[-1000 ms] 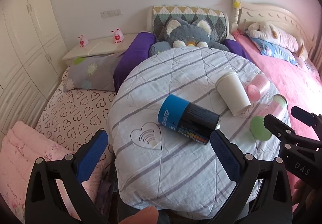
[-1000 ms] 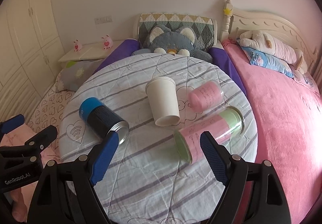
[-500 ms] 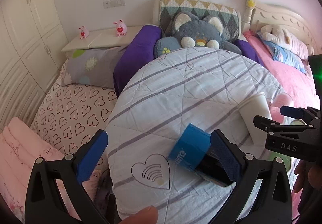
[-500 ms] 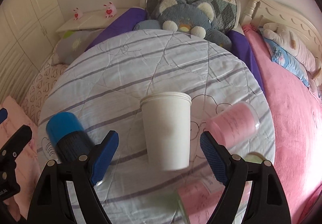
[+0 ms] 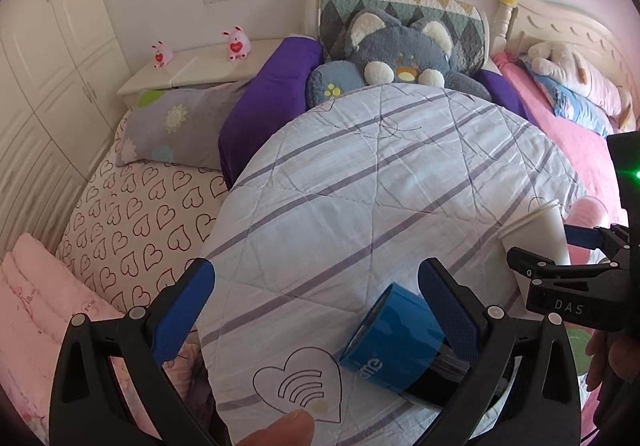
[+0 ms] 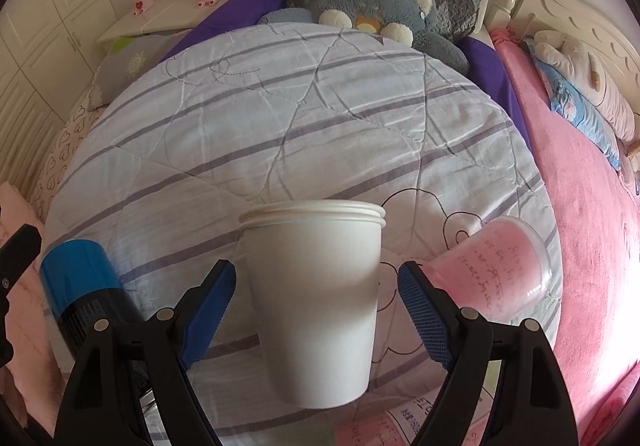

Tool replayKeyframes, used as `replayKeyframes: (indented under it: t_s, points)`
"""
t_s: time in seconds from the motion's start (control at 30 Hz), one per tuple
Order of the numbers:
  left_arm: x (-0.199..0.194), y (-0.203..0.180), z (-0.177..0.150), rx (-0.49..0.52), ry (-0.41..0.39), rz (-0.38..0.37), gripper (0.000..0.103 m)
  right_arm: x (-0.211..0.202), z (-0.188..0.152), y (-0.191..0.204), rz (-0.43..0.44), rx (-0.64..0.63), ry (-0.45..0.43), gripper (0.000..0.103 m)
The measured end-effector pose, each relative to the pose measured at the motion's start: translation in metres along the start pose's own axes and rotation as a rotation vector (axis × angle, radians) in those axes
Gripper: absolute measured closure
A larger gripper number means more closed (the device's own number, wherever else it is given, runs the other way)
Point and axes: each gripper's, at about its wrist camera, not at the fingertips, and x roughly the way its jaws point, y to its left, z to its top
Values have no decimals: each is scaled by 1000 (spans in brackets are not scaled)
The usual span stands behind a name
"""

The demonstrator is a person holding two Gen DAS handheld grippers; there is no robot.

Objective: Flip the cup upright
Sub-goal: 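Close the right gripper on the white cup and lift it, then lower the white cup and release it from the right gripper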

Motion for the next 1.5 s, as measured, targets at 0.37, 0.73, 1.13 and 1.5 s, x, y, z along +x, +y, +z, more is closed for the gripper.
replayKeyframes:
  t_s: [0.37, 0.73, 1.13, 1.5]
  points:
    - [24, 3, 15, -6, 18, 2, 0, 24, 9, 2, 4, -10, 49, 21]
    - [36, 11, 22, -25, 21, -19, 0, 20, 16, 7, 68, -7, 75, 36]
    - [39, 25, 36, -58, -9, -24, 0, 19, 104, 28, 85, -50, 30, 36]
    - [64, 39, 56, -87, 3, -10, 0, 61, 150, 55, 82, -75, 63, 36]
